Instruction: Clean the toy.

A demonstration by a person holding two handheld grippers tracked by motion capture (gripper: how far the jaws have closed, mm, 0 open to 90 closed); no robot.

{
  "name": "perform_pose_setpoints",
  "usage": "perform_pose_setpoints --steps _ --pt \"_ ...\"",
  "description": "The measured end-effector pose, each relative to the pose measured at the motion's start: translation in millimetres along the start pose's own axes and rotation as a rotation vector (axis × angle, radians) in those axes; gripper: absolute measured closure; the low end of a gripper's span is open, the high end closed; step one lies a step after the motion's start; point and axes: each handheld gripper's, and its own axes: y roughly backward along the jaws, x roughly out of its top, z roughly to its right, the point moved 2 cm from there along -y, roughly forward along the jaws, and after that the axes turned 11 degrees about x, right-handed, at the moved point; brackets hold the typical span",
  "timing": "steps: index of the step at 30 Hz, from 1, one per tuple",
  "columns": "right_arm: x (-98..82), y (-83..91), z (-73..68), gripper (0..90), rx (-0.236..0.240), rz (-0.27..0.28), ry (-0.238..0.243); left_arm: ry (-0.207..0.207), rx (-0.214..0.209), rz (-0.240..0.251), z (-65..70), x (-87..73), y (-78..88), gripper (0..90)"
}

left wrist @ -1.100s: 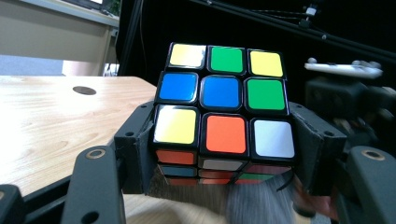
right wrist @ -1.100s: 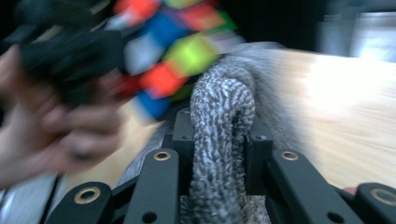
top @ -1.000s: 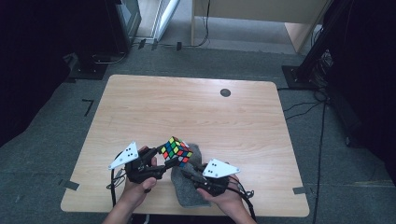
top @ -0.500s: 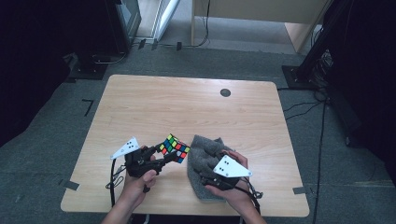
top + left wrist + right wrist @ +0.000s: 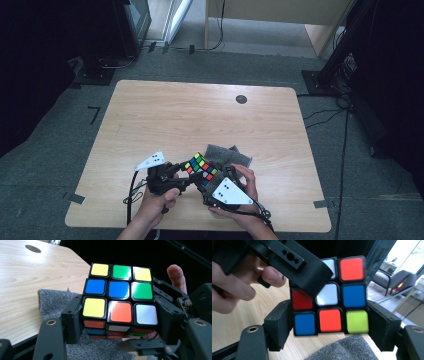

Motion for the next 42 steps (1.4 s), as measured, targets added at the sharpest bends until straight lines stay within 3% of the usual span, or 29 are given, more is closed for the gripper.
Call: perform_pose_setpoints --steps 5,9,12,14,16,18,22,27,34,42 --pt "-0.1 0.5 -0.3 33.7 -0.008 -0.021 -0.003 -0.024 0.0 -0.003 -0.7 0.3 0.2 33.8" --pt "0.2 2.0 4.3 34.4 -0.006 -0.029 -0.055 -0.061 -0.005 0.005 -0.6 1.4 1.0 27.6" --pt "-2.4 4.7 10.9 34.4 -0.031 -0.056 -0.071 -0.101 0.025 0.03 -3.3 3.8 5.9 22.5" --pt "-5.5 8.1 19.4 34.4 -0.042 -0.064 -0.107 -0.144 0.058 0.044 -6.6 4.9 9.6 19.1" --pt "-8.0 11.6 29.8 34.4 -0.028 -0.068 -0.166 -0.207 0.104 0.049 -9.1 3.5 10.6 16.3" --pt "-9.2 15.1 37.2 34.4 -0.021 -0.07 -0.226 -0.3 0.156 0.033 -9.3 -0.7 8.4 14.5" --pt "-6.7 19.7 45.0 34.4 0.029 -0.076 -0.329 -0.524 0.277 0.02 -0.4 -11.9 1.6 13.4" --pt "-0.5 19.8 43.3 34.4 0.075 -0.081 -0.422 -0.643 0.334 0.008 4.9 -23.5 -8.3 13.4" --pt "4.5 11.9 33.2 34.4 0.148 -0.118 -0.493 -0.738 0.352 0.027 10.2 -30.6 -12.1 14.2" --pt "4.3 6.7 28.8 34.3 0.207 -0.154 -0.559 -0.794 0.333 0.05 14.2 -35.2 -14.2 15.2"
